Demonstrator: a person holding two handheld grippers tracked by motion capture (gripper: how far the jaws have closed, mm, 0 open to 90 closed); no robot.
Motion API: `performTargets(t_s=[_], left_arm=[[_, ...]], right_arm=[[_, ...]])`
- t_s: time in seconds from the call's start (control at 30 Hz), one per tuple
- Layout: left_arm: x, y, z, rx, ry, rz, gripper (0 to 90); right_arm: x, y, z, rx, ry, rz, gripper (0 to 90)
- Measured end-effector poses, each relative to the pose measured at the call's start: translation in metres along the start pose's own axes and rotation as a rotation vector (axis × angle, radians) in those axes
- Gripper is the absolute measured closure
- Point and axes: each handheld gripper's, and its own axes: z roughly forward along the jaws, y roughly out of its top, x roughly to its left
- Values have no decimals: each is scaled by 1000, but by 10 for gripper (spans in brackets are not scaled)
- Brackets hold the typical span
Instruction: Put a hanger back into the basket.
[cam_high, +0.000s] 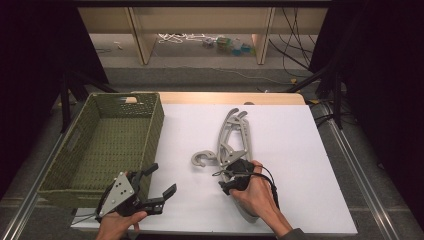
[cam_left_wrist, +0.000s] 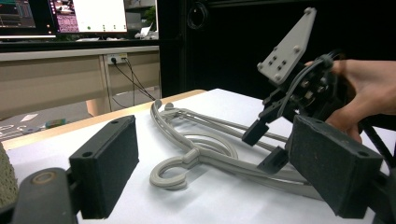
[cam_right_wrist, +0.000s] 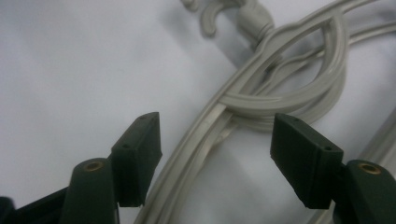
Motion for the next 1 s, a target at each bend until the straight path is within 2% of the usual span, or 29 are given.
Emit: performTargets(t_s=[0.07,0.17,0.23,0.3,0.33,0.4,0.47,0.53,0.6,0.7,1.0], left_arm=[[0,0,0,1,-3,5,156],[0,0,0,2,-5,5,156],[0,0,0,2,-5,3,156],[0,0,1,-7,-10,4,156],[0,0,0,3,-6,3,156],[0,0,0,2,-8,1,156],[0,0,2,-16,-19,2,156],[-1,0,0,3,-10,-1,156],[-1,0,0,5,-12,-1,156],[0,1,0,1,-11,-1,157],[-1,1,0,-3,-14,-16,157]], right_arm=[[-1,1,4,4,10,-15,427],[0,2,9,59,7,-13,430],[1,3,12,76,26,-16,458],[1,4,14,86,26,-9,460],[0,5,16,95,25,-2,461],[1,8,23,115,32,4,511],[1,8,25,116,30,-1,510],[2,9,25,125,26,9,527],[-1,9,23,124,30,22,595],[-1,10,20,117,29,28,647],[-5,9,11,119,38,36,703]])
